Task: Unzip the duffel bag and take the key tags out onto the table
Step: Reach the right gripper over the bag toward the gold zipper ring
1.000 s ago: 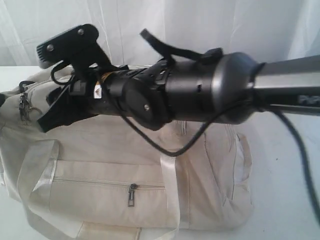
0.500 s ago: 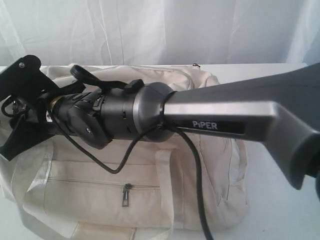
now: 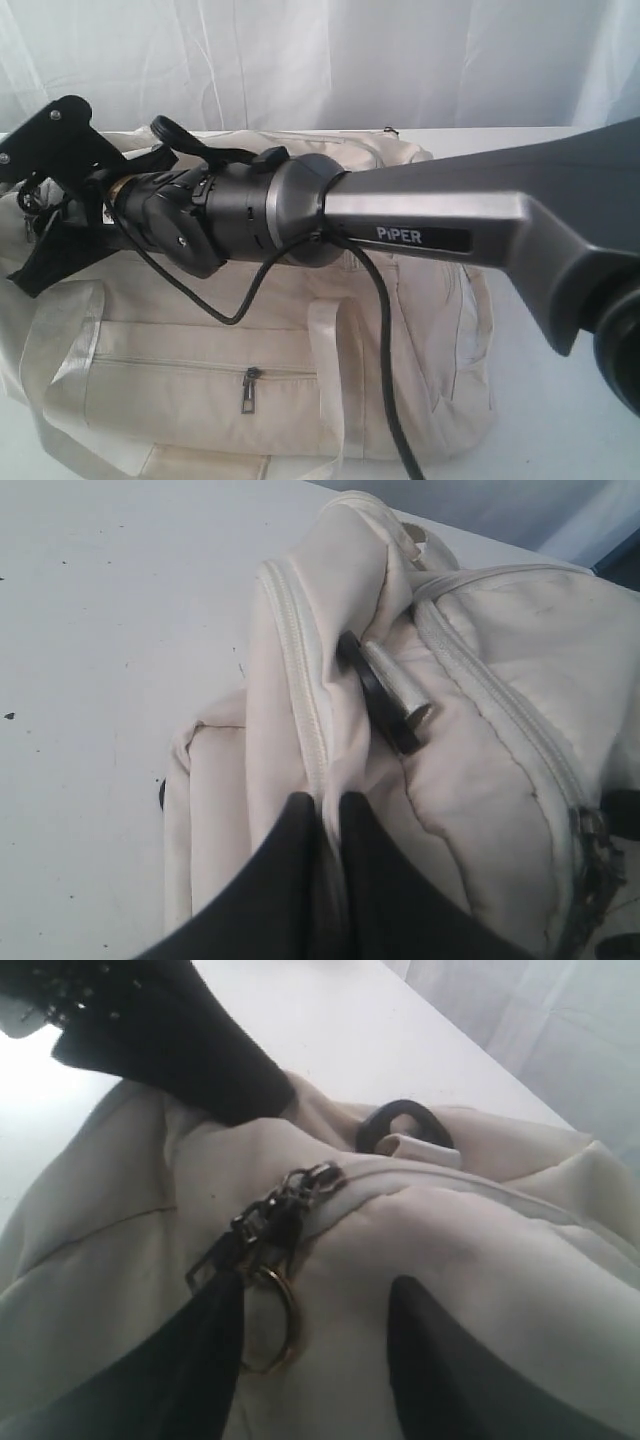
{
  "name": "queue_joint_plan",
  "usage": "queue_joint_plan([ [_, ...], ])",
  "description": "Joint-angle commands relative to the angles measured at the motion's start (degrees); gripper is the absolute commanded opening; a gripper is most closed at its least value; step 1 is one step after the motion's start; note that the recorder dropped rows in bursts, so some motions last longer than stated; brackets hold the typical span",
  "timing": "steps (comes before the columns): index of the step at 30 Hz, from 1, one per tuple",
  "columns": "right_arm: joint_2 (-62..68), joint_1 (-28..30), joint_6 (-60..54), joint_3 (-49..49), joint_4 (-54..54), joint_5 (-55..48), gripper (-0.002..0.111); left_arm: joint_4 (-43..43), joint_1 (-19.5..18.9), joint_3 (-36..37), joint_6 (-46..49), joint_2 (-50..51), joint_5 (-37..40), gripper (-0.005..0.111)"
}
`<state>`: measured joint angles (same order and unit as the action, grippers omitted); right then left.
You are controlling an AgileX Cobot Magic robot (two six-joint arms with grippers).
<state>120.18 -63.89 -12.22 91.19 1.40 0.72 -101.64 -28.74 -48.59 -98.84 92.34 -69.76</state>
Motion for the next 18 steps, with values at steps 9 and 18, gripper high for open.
queue_joint_plan([
  [9, 2.23, 0.39, -1.10, 0.33, 0.00, 1.39, 0.036, 1.69, -0.97, -0.09, -0.18, -1.01, 2.14, 0.000],
  [18, 2.23, -0.20, -3.56, 0.33, 0.00, 2.70, 0.007, 1.69, -0.97, -0.09, -0.07, -1.01, 1.81, 0.000],
])
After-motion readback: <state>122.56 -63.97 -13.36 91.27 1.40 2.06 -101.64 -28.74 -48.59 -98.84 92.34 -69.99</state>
